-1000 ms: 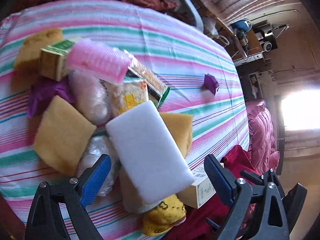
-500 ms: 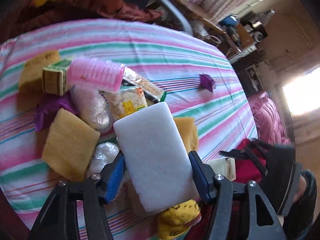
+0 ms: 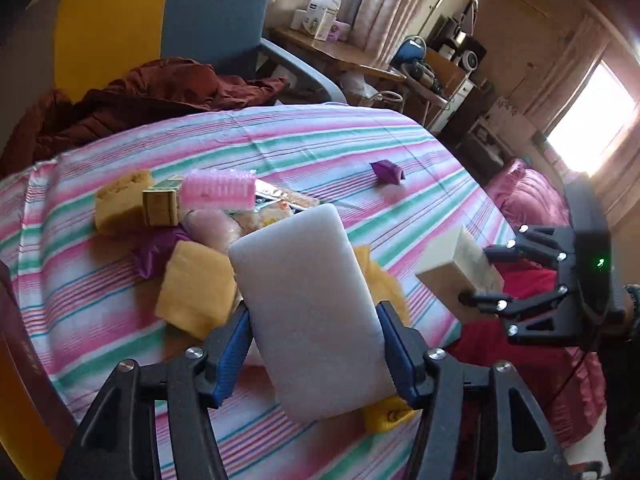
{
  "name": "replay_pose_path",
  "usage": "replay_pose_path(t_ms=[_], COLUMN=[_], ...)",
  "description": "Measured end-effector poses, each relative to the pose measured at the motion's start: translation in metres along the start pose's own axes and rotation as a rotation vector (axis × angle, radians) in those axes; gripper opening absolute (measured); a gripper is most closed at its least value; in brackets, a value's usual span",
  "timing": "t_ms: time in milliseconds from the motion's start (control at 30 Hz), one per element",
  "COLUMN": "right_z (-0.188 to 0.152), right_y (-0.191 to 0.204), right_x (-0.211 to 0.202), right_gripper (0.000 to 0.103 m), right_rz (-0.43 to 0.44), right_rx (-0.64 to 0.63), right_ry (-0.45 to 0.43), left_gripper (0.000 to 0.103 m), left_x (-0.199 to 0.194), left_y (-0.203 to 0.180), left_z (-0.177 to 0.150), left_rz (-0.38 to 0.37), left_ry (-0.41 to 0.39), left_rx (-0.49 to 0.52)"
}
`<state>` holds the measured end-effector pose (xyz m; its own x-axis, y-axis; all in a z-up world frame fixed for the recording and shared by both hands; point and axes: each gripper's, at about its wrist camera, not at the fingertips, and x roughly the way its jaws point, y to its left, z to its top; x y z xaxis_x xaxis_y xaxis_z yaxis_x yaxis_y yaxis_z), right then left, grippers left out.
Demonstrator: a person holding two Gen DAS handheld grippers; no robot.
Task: Organize objects
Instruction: 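Carry the white sponge with the left tool into the tray while the right tool places the white box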
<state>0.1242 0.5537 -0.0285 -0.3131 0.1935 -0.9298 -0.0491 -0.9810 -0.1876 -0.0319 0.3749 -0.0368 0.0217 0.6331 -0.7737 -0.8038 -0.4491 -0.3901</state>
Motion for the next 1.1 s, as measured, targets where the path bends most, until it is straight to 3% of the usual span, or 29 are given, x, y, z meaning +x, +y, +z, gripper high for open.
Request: replay_pose_path(t_ms=[67,100,167,200,267,333,467,600,833,967,1100], right_z=[0.000,0.001,0.005,0.007,0.012,0.016,0.028,0.047,0.105,0.146,0.181], right_y=[0.010,0.012,0.014,0.015,0.019,0.021,0.034,0.057,0.138,0.207,0.280], right_x=[-0.004,-0.008,-0.008,-0.008,-0.011,-0.018,-0.033,-0.053,-0.074,-0.065,-0.046], right_gripper=[0.051,0.051,0.051,0.051,0.051,0.051,0.051,0.051,0.052,0.052,0.052], right_rz=[0.006,0.013,-0.006,-0.015,-0.025,-0.009,0.014,0.086,0.329,0.442,0.511], right_rx=[0.015,0.026,0.042,0.064,0.091,0.103,0.102,0.120,0.072,0.004,-0.053], right_ry=[-0.030,-0.046,-0.071,-0.073,-0.089,-0.119,-0.181,-0.272,-0.407,-0.411,-0.357], left_gripper=[0.062,0.062,0.063,0.063,0.063,0.063,0.063,0.063,0.065,0.065,0.065], left_x=[-0.014,-0.018,-0.020,-0.020,-0.025,-0.032,-0.057,-0.092,-0.157,-0.183,-0.193], left_y=[0.001,-0.001,0.010,0.013,0.018,0.024,0.042,0.063,0.115,0.152,0.183], left_z=[0.000,-0.001,-0.001,-0.003,-0.009,-0.015,-0.030,-0.058,-0.122,-0.161,-0.191], left_rz=[-0.077,-0.068,-0.175,-0.186,-0.101,-0.130,-0.079,0.012,0.341,0.544,0.625], left_ry=[-0.031,-0.046,-0.005,0.003,-0.033,-0.040,-0.091,-0.142,-0.237,-0.244,-0.221], left_rx=[-0.027,-0.016,-0.086,-0.114,-0.109,-0.132,-0.163,-0.193,-0.263,-0.324,-0.411])
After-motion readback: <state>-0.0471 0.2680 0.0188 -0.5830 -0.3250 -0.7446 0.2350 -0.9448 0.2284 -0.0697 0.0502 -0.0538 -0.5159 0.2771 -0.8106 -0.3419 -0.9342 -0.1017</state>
